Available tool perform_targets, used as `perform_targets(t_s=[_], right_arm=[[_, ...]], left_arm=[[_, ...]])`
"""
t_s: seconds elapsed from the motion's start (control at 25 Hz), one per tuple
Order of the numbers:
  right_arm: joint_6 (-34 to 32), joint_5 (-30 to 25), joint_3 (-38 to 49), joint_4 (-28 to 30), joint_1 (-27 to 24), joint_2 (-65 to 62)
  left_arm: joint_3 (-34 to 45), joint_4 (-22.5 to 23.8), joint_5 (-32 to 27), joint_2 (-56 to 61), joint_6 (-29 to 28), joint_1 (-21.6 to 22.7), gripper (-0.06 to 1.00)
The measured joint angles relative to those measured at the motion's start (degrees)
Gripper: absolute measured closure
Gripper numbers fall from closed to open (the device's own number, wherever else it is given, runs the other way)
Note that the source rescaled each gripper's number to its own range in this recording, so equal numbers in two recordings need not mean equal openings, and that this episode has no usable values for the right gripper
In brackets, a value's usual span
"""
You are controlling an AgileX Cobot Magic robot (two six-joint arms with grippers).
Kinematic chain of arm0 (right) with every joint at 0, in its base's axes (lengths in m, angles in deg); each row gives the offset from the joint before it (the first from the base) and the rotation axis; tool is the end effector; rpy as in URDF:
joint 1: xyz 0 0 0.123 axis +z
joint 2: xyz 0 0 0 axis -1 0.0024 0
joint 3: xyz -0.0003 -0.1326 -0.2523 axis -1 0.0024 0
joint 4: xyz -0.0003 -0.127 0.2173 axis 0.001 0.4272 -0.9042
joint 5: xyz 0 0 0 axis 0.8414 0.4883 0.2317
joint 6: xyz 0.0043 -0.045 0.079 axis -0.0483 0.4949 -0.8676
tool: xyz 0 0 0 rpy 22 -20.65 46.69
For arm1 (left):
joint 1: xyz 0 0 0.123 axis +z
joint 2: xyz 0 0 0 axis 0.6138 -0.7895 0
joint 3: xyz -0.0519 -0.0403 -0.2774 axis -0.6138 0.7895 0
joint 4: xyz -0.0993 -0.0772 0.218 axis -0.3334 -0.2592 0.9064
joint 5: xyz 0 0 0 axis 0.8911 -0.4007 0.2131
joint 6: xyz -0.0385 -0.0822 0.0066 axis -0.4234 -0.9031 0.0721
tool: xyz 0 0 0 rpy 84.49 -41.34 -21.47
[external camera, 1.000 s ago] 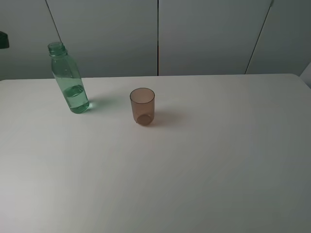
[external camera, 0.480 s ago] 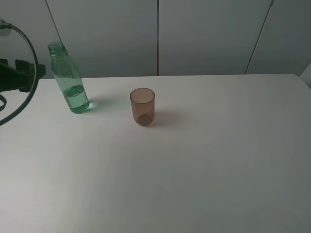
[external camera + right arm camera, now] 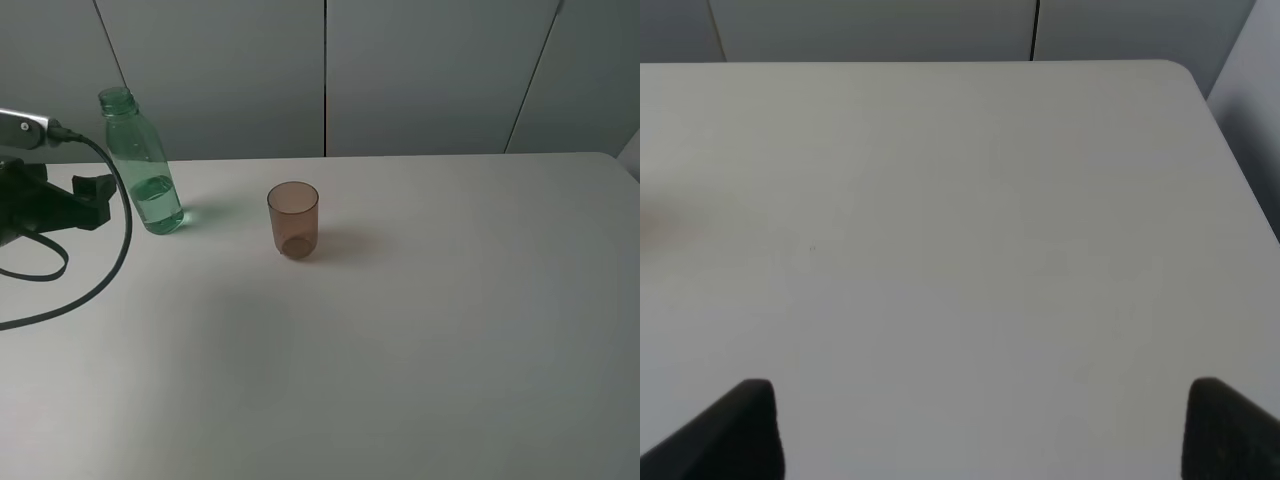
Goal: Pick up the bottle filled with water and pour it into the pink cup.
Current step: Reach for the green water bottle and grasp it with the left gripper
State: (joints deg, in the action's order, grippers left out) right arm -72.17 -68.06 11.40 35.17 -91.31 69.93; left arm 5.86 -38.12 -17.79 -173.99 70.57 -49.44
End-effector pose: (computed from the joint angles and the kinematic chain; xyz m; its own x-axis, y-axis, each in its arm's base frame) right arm -0.0073 -0.0031 0.2753 -0.4836 -0.0139 -0.8752 0.0443 0.9982 -0.0403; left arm 0.2450 -0.0411 0.1585 -0.3111 0.1393 -0.9401 0.1327 0.9859 0.1022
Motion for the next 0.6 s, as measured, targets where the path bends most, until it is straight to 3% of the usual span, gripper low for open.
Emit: perform_targets(t_s=[0.32, 0.6], right_arm=[[0.0, 0.0, 0.0, 0.0, 0.0, 0.0], [0.0, 0.0, 0.0, 0.0, 0.0, 0.0]], left_arm=[[0.0, 1.0, 9.4, -8.6, -0.1, 0.0, -0.02], [-3.7, 1.0, 12.0, -15.2, -0.3, 0.0, -0.02]])
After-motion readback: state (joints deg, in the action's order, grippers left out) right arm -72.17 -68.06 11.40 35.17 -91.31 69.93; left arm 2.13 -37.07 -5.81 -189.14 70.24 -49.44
